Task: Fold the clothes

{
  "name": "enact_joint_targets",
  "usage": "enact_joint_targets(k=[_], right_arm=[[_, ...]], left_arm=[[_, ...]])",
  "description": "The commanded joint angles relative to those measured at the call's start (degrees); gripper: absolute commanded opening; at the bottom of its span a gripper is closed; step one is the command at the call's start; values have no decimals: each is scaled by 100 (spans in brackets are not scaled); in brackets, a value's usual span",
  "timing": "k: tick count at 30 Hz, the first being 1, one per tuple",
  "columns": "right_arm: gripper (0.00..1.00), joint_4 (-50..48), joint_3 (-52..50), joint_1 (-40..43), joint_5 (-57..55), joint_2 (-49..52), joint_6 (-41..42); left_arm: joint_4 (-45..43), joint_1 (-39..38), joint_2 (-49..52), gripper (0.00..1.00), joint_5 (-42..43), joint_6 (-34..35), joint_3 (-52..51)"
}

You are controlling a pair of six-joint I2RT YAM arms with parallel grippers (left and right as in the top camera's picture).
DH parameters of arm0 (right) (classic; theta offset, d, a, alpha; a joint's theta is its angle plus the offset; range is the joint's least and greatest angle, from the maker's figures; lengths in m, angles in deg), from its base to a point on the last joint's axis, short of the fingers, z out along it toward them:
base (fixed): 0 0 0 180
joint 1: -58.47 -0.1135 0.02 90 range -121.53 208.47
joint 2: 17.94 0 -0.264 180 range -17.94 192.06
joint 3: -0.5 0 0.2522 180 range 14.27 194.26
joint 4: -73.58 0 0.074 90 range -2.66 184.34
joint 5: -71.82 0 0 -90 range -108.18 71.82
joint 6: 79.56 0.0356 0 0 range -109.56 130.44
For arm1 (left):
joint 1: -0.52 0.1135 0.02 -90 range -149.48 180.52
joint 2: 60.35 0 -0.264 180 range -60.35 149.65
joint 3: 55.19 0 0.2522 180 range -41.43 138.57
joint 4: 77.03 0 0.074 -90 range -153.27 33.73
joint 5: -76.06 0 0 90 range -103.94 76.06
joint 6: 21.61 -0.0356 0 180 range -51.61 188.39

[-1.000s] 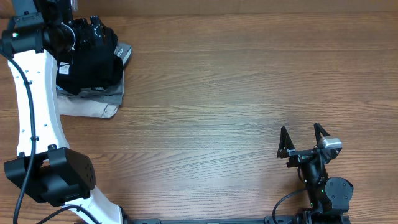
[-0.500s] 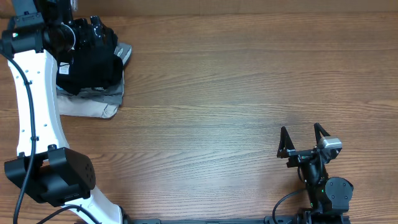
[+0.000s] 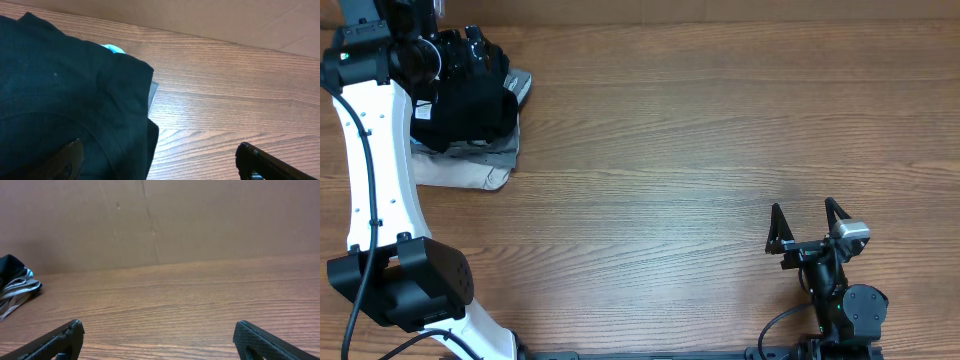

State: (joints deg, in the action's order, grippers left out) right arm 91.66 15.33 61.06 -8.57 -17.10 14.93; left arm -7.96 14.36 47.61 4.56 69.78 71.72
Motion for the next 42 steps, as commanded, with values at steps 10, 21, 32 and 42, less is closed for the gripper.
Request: enact_joint_targets(k=[10, 21, 32, 42], right_arm=[[100, -33, -61, 11, -52, -68, 15], [100, -33, -61, 11, -52, -68, 15], [100, -33, -61, 11, -55, -68, 15], [100, -33, -61, 11, -52, -68, 15]], left_arm=[[28, -621, -1860, 100, 42, 52, -216], [-2026, -964, -4669, 100, -153, -37, -3637], [-5080, -927, -7571, 100, -173, -140, -8017], [-6365, -927, -9617, 100, -584, -138, -10404]])
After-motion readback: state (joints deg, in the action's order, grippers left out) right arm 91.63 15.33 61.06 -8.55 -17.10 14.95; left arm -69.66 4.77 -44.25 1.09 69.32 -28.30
